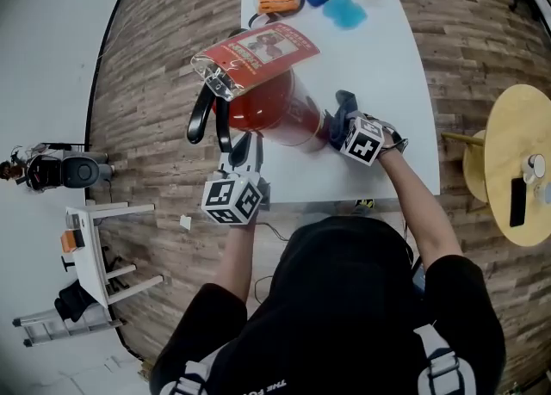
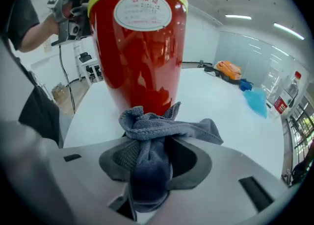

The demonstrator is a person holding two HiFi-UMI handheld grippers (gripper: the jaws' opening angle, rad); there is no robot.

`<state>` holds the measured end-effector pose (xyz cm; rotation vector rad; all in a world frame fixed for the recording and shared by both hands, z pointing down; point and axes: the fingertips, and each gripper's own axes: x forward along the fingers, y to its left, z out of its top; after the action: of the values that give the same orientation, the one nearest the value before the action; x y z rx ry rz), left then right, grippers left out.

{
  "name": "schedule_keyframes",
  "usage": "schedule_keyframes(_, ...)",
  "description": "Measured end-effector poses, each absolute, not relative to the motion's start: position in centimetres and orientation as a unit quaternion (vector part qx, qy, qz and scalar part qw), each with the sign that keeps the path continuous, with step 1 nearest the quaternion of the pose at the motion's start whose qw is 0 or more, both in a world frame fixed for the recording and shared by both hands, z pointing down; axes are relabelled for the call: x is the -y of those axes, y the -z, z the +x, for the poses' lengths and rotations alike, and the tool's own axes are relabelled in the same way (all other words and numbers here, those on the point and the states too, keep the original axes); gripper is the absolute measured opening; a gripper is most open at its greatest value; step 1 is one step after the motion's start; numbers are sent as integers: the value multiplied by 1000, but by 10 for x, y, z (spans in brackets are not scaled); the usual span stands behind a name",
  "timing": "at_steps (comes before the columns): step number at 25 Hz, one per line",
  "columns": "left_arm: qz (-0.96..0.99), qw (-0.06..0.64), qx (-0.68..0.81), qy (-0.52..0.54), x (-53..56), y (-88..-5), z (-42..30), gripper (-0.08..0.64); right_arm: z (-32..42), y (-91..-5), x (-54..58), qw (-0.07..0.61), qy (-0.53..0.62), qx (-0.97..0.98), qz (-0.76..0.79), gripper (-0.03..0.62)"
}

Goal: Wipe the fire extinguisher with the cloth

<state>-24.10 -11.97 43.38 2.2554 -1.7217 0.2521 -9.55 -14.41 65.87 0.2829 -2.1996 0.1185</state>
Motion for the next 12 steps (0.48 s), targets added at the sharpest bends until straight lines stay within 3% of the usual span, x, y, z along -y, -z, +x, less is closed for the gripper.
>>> schedule_keyframes(3,784,143,598,-87,122,-433,-243,22,-99,-654,146,411,-80,899,128,128)
schedule_keyframes(7,782,145,600,-83,122,-435,-244,22,-105,-649,140,334,-134,918,165,107)
schedule_keyframes(12,784,143,598,-85,121,-435,-244,22,-106,-579,139,170,-128,955,208,104)
